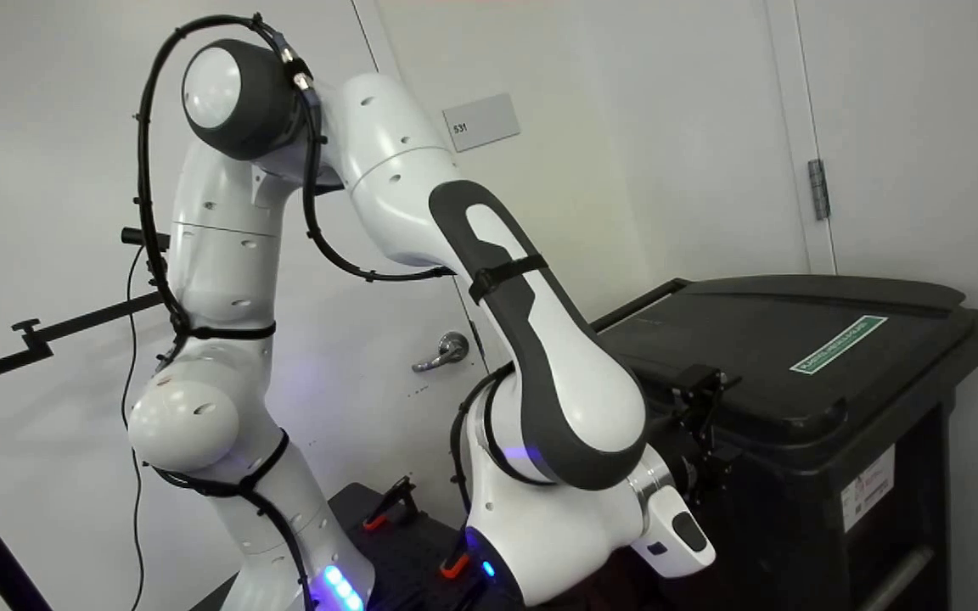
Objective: Open the lid of the trash bin
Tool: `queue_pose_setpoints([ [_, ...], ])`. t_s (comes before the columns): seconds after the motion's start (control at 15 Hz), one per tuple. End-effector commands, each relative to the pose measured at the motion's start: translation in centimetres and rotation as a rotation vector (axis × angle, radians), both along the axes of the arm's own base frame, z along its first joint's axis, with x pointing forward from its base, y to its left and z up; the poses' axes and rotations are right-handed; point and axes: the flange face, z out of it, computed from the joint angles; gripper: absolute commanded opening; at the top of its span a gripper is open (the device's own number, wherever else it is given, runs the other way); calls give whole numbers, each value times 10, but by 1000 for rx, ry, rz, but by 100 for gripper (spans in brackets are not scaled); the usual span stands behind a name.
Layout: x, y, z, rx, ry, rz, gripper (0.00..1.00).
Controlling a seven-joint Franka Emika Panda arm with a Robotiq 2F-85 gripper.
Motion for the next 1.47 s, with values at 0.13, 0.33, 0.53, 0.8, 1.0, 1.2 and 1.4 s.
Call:
queue_pose_setpoints([
  [0.13,14,7,-2,25,-19,8,100],
  [0.33,17,9,-4,21,-24,4,100],
  [0.53,30,22,-9,11,-55,9,100],
  [0.8,59,33,-12,0,-112,-15,100],
  [1.0,78,40,-18,10,-133,-39,100],
  [1.2,91,45,-22,24,-152,-58,100],
  [1.4,92,44,-19,26,-173,-67,100],
])
